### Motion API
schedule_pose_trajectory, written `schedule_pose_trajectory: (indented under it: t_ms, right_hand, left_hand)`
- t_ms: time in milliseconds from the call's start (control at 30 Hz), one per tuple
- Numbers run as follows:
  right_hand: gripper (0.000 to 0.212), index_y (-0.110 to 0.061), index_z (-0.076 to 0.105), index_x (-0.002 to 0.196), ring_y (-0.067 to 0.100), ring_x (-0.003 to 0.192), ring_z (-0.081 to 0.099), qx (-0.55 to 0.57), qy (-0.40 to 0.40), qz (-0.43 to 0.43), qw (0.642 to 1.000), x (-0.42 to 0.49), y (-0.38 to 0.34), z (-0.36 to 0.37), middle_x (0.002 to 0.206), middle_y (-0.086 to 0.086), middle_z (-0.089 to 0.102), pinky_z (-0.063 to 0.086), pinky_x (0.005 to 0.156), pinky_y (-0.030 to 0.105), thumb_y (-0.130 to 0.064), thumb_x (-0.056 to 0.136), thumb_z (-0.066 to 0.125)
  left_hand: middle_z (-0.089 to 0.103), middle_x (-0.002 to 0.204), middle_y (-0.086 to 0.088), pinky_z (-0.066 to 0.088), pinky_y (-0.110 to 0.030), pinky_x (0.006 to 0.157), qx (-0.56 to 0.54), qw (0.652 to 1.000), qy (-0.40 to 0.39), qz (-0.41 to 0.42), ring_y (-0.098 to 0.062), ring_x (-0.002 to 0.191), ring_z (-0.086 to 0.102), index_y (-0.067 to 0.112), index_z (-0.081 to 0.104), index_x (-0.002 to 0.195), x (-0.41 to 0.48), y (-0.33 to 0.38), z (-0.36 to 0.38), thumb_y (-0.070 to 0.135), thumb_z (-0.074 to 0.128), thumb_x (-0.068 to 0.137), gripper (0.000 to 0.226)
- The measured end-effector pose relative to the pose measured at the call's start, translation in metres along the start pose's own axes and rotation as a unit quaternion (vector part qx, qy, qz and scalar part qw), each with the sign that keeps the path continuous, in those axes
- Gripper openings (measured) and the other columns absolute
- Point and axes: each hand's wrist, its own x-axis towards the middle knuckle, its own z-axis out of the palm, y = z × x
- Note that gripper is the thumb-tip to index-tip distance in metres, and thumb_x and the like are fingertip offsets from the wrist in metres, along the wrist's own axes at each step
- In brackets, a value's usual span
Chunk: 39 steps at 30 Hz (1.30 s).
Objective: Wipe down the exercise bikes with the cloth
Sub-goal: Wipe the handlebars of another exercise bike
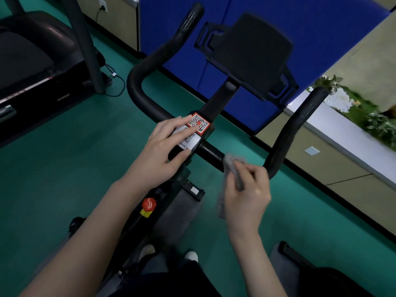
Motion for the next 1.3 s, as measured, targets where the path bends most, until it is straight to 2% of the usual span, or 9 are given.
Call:
schedule_pose_trajectory:
  t_ms: [100, 367, 533, 600, 700, 833, 967, 1067, 1300]
  right_hand:
    - [0.015, 0.001, 0.073, 0.093, 0.018, 0.076, 0.057, 0.015, 0.031, 0.029, 0.999, 0.0, -0.001, 0.002, 0.082, 0.013, 0.06, 0.048, 0.077, 0.022, 0.0, 0.079, 0.068]
    - [0.016, 0.004, 0.072, 0.095, 0.022, 0.079, 0.053, 0.011, -0.011, -0.061, 0.998, -0.024, -0.003, 0.021, 0.083, 0.015, 0.06, 0.045, 0.075, 0.023, 0.007, 0.08, 0.065]
    - [0.011, -0.004, 0.074, 0.092, 0.003, 0.081, 0.058, 0.072, 0.014, 0.118, 0.99, -0.056, 0.02, 0.002, 0.085, 0.005, 0.064, 0.043, 0.079, 0.008, -0.004, 0.082, 0.069]
    - [0.017, -0.015, 0.073, 0.089, 0.003, 0.083, 0.063, 0.164, -0.011, 0.309, 0.937, -0.058, 0.014, 0.01, 0.087, 0.001, 0.069, 0.049, 0.081, 0.015, -0.001, 0.079, 0.073]
    - [0.009, -0.007, 0.071, 0.084, 0.015, 0.076, 0.065, 0.326, -0.007, 0.526, 0.785, -0.042, -0.001, 0.03, 0.079, 0.003, 0.071, 0.054, 0.074, 0.029, 0.0, 0.084, 0.066]
    - [0.013, 0.001, 0.066, 0.086, 0.014, 0.067, 0.068, 0.487, 0.025, 0.604, 0.63, -0.011, -0.023, 0.049, 0.072, 0.005, 0.071, 0.056, 0.061, 0.024, 0.004, 0.091, 0.054]
    - [0.019, -0.005, 0.068, 0.087, 0.019, 0.076, 0.068, 0.569, -0.007, 0.622, 0.538, -0.006, -0.038, 0.057, 0.081, 0.009, 0.071, 0.057, 0.071, 0.029, 0.004, 0.092, 0.051]
    - [0.019, -0.005, 0.068, 0.087, 0.019, 0.076, 0.067, 0.595, -0.021, 0.614, 0.518, -0.008, -0.039, 0.054, 0.081, 0.009, 0.071, 0.057, 0.072, 0.03, 0.005, 0.091, 0.052]
    - [0.022, -0.002, 0.066, 0.084, 0.018, 0.07, 0.066, 0.566, -0.024, 0.607, 0.557, -0.011, -0.025, 0.041, 0.075, 0.008, 0.07, 0.055, 0.073, 0.032, 0.01, 0.09, 0.047]
  left_hand:
    - [0.039, 0.144, 0.006, 0.029, -0.043, 0.112, 0.006, 1.0, -0.001, -0.003, -0.013, 0.133, 0.031, 0.017, 0.051, 0.135, 0.001, 0.002, -0.001, 0.032, 0.048, 0.09, 0.048]
    - [0.05, 0.131, 0.001, 0.028, -0.036, 0.105, 0.093, 0.994, 0.035, 0.045, -0.017, 0.125, 0.039, 0.013, 0.058, 0.124, 0.013, 0.025, 0.003, 0.022, 0.055, 0.09, 0.036]
    - [0.06, 0.118, 0.004, 0.023, -0.034, 0.111, 0.111, 0.989, -0.025, 0.094, -0.016, 0.128, 0.042, 0.014, 0.065, 0.114, 0.021, 0.025, 0.017, 0.026, 0.061, 0.085, 0.032]
    - [0.061, 0.114, 0.005, 0.02, -0.031, 0.11, 0.127, 0.986, -0.045, 0.1, -0.015, 0.128, 0.041, 0.014, 0.066, 0.112, 0.02, 0.022, 0.02, 0.026, 0.063, 0.083, 0.031]
    - [0.061, 0.113, 0.007, 0.02, -0.029, 0.109, 0.134, 0.985, -0.049, 0.101, -0.015, 0.129, 0.041, 0.015, 0.067, 0.108, 0.02, 0.019, 0.019, 0.024, 0.067, 0.081, 0.028]
    - [0.061, 0.112, 0.009, 0.024, -0.033, 0.109, 0.131, 0.985, -0.049, 0.096, -0.013, 0.13, 0.04, 0.017, 0.067, 0.107, 0.021, 0.02, 0.018, 0.022, 0.067, 0.081, 0.027]
    - [0.061, 0.111, 0.01, 0.026, -0.035, 0.109, 0.13, 0.986, -0.049, 0.094, -0.012, 0.13, 0.04, 0.017, 0.067, 0.107, 0.021, 0.019, 0.018, 0.022, 0.065, 0.081, 0.026]
    - [0.061, 0.111, 0.01, 0.025, -0.034, 0.108, 0.129, 0.986, -0.052, 0.095, -0.012, 0.13, 0.04, 0.017, 0.067, 0.107, 0.022, 0.018, 0.018, 0.021, 0.065, 0.081, 0.026]
    - [0.061, 0.111, 0.01, 0.021, -0.03, 0.107, 0.129, 0.986, -0.051, 0.095, -0.012, 0.129, 0.04, 0.018, 0.067, 0.108, 0.022, 0.017, 0.017, 0.023, 0.065, 0.082, 0.026]
